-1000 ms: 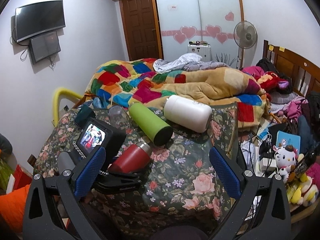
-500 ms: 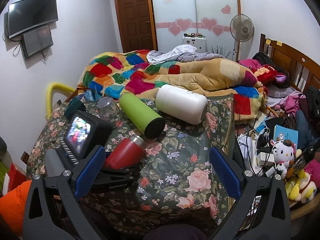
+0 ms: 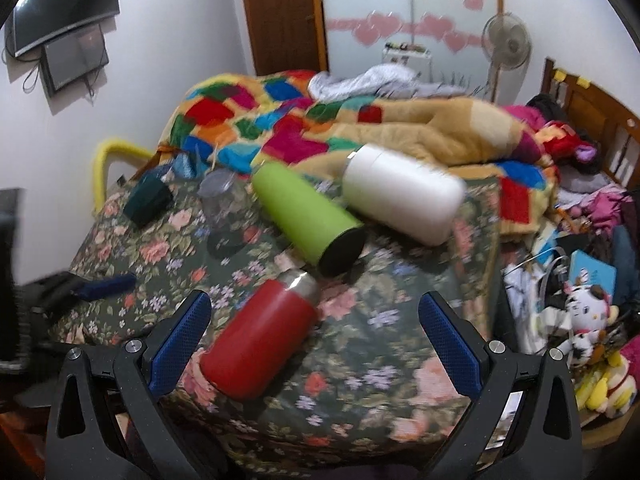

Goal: Flip cup upright
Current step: 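Grasp the red tumbler with the right tool while the left tool releases it, then rotate the held red tumbler with the right tool until its opening faces up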

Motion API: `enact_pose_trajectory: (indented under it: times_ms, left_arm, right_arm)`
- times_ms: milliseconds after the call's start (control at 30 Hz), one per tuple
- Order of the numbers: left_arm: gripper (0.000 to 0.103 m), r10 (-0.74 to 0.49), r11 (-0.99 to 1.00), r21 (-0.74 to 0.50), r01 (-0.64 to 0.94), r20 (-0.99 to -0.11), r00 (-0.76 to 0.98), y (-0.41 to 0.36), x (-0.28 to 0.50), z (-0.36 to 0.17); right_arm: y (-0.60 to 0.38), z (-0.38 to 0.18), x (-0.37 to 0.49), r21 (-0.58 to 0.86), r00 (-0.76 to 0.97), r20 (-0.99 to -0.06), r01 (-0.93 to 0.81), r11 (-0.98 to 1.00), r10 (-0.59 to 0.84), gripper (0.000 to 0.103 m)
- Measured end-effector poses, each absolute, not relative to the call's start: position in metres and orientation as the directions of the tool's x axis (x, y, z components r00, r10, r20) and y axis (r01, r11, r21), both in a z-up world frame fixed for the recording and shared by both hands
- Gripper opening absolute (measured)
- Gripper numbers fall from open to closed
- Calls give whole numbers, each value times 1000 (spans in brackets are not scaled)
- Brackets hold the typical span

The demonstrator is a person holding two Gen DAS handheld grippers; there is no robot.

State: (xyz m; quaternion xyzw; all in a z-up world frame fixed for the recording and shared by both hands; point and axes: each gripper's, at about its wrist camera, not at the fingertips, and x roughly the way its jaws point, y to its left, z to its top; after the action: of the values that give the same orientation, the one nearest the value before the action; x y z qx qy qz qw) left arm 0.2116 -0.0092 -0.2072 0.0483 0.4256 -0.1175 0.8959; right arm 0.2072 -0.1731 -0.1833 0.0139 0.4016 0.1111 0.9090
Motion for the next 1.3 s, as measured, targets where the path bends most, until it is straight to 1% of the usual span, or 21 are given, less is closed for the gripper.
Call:
enact_pose_trajectory:
  times_ms: [233,300,400,633,733,933,1000,1067,1300]
  left_arm:
    - [72,-111,989,-15,149,-746,656,27,195,-211]
    - [72,-103,992,-26,125,-746,658,35,192,-216]
    - [72,-101,994,-42,105,-748,655,43,188,-222]
    - [72,-105,994,-49,103,-749,654,48,186,-230]
    - [72,-112,993,-55,107,-746,656,45,187,-231]
    - [72,-104,993,-40,112,-741,663,40,186,-229]
    - [72,-102,993,-33,116,-739,666,38,185,-227]
    - [72,-100,992,-26,119,-734,672,36,185,-225]
    - [72,-106,992,-29,123,-722,683,32,187,-216]
  right_arm:
    - [-149,-222,235,186,533,-805,-192,964,261,101]
    - [-145,-234,244,223,482,-829,-178,958,283,94]
    - [-143,-247,253,277,418,-853,-149,949,314,88]
    - [-140,-261,267,286,363,-880,-111,952,307,87]
    - [-134,-265,271,263,346,-892,-126,957,291,80]
    - [-129,-266,272,287,329,-887,-157,945,324,69]
    - [-128,-264,272,294,328,-883,-171,940,336,63]
    - [-127,-260,270,303,331,-876,-188,934,351,60]
    - [-124,-231,256,242,420,-844,-256,936,333,60]
